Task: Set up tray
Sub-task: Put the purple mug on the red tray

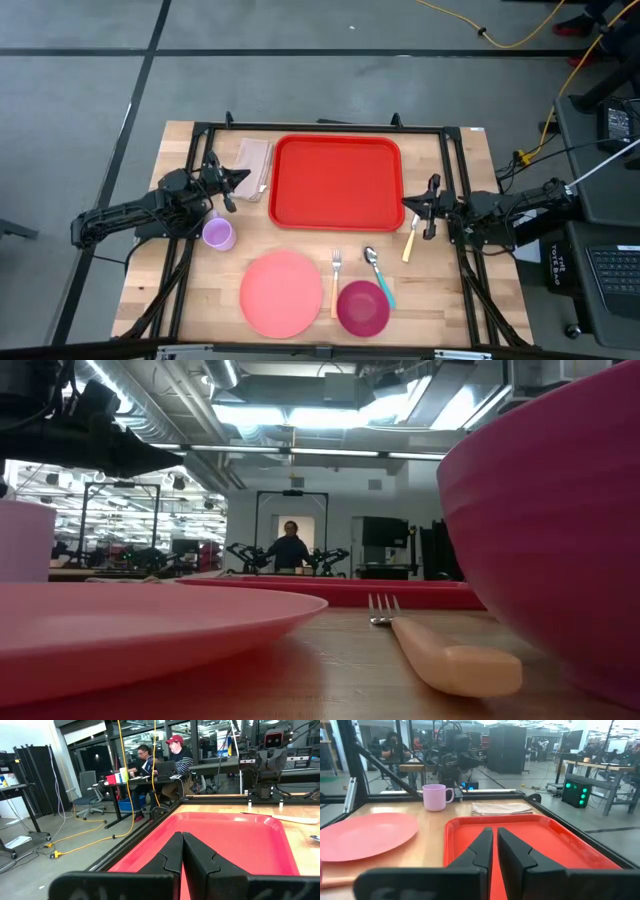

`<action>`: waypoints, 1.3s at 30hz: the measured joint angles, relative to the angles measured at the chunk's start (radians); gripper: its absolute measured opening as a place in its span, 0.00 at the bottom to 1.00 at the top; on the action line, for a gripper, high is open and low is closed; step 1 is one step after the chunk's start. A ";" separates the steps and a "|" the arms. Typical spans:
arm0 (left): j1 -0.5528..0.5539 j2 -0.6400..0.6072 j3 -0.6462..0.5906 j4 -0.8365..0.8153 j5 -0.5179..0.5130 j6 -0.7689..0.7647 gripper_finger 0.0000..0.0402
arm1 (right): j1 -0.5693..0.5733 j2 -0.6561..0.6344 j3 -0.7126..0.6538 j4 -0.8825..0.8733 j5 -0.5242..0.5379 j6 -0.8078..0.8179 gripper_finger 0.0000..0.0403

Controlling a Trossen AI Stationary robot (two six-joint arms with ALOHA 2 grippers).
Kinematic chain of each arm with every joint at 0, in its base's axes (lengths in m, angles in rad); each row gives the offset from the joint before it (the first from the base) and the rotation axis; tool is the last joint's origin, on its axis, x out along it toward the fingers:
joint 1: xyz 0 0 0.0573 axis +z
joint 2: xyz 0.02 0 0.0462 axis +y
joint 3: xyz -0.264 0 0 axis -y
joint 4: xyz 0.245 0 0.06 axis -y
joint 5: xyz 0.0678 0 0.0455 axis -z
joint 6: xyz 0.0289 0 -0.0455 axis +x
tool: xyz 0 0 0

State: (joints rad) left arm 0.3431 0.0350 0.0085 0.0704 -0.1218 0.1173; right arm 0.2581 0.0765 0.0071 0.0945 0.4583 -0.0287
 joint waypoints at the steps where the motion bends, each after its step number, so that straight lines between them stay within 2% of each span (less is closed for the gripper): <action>1: 0.000 0.000 0.000 0.000 0.000 0.000 0.01 | 0.000 0.000 0.000 0.002 0.003 0.009 0.08; 10: 0.000 0.000 0.000 0.009 0.002 -0.002 0.01 | 0.000 0.000 0.000 0.021 0.003 0.022 0.08; 21: -0.001 0.000 0.000 0.016 0.076 -0.073 0.01 | 0.000 0.000 0.000 -0.005 0.004 0.028 0.08; 25: -0.001 0.015 0.000 0.006 0.098 -0.125 0.00 | 0.000 0.007 0.000 -0.004 0.097 0.025 0.07; 29: -0.009 0.061 0.014 0.005 0.112 -0.112 0.00 | 0.000 0.048 0.000 0.036 0.108 0.004 0.02; 32: -0.018 0.100 0.054 0.008 0.075 -0.076 0.00 | -0.002 0.093 0.008 0.081 0.108 -0.007 0.02; 39: -0.023 0.207 0.152 0.005 0.096 -0.042 0.00 | -0.029 0.250 0.139 0.075 0.106 -0.009 0.01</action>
State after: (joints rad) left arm 0.3202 0.2425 0.1603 0.0755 -0.0259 0.0756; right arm 0.2291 0.3262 0.1456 0.1696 0.5646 -0.0380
